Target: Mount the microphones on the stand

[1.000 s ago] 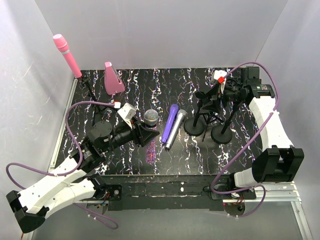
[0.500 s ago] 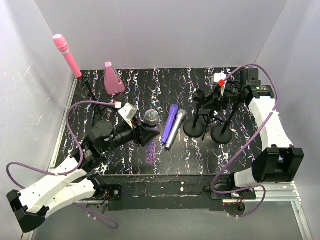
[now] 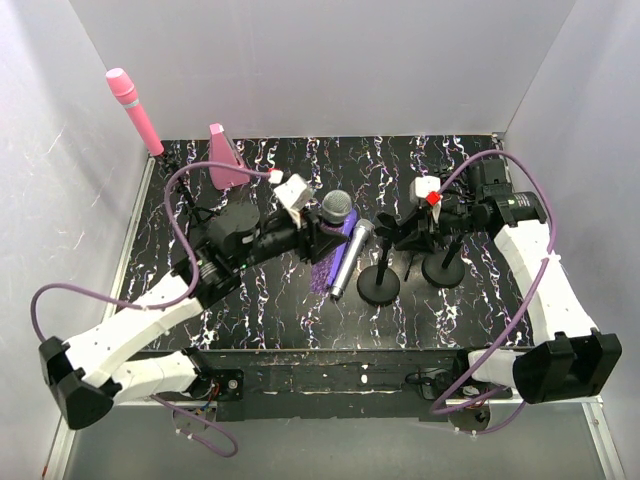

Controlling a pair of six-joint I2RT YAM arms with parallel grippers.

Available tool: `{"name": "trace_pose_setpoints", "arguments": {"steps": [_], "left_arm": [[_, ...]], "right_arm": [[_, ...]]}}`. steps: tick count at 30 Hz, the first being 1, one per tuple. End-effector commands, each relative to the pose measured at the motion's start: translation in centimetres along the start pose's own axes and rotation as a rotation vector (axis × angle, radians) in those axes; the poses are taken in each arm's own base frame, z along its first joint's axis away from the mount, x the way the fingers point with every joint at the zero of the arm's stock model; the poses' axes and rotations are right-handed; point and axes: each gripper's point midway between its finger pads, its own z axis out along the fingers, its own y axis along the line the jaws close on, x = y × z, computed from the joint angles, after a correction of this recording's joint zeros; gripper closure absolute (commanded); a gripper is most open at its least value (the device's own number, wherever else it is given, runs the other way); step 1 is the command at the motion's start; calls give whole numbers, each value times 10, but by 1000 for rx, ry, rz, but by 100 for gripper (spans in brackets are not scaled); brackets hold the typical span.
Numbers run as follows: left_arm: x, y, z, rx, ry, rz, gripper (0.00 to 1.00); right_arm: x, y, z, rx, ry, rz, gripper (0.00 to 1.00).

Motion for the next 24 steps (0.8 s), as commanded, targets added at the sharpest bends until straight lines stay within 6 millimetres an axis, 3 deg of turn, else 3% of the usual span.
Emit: {"name": "trace_pose_setpoints", "arguments": {"steps": [1,7,11,22,24], "left_arm": [[-57,-14,23,91,-119,148,100],[-75,-27,54,196,-166,186,100],[-81,-37,63,266,-189,206,100],[-73,-53,80,395,-152,193,100],[-71,-54,81,403,-147,191,100]], "right_arm": [[-5,34,4,-84,-19,46,77],[-2,59,10,-138,8,56,76],[2,60,13,-130,16,73,71],[-7,57,13,-88,-24,127,42],[-9,58,12,-87,-33,137,31]]}}
